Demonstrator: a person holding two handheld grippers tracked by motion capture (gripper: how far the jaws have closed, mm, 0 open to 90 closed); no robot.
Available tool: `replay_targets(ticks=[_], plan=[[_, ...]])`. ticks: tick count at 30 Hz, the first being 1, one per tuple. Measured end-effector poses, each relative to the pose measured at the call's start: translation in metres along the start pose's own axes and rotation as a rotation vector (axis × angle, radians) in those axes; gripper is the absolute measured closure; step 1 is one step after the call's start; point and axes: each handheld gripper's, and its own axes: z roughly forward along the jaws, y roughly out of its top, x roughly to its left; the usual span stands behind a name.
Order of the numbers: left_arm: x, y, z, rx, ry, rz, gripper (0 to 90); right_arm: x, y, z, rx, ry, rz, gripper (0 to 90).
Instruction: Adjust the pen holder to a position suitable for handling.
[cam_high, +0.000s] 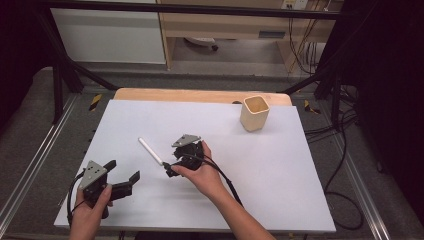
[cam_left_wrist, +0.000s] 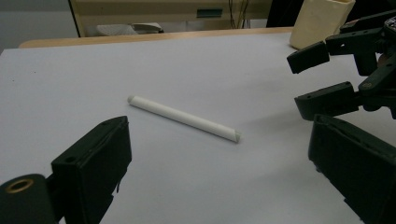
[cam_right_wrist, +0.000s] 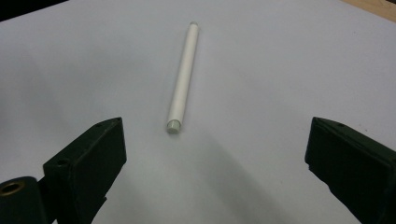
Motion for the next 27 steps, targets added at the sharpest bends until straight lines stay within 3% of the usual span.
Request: replay_targets(ticks=[5, 15, 16, 27], plan=[[0.003, 0.000, -0.001, -0.006, 0.009, -0.013, 6.3, 0.001, 0.002, 0.007, 0.005, 0.004, 0.009, 8.7], [0.003, 0.000, -0.003, -0.001, 0.028, -0.001, 6.2, 0.005, 0.004, 0.017, -0.003, 0.018, 0.028, 26.1], [0.004, 0.000, -0.003, -0.002, 0.030, -0.001, 6.3, 0.005, 0.006, 0.017, -0.014, 0.027, 0.050, 29.0], [0.008, -0.001, -0.004, -0.007, 0.044, -0.013, 6.2, 0.007, 0.005, 0.033, -0.017, 0.030, 0.078, 29.0]])
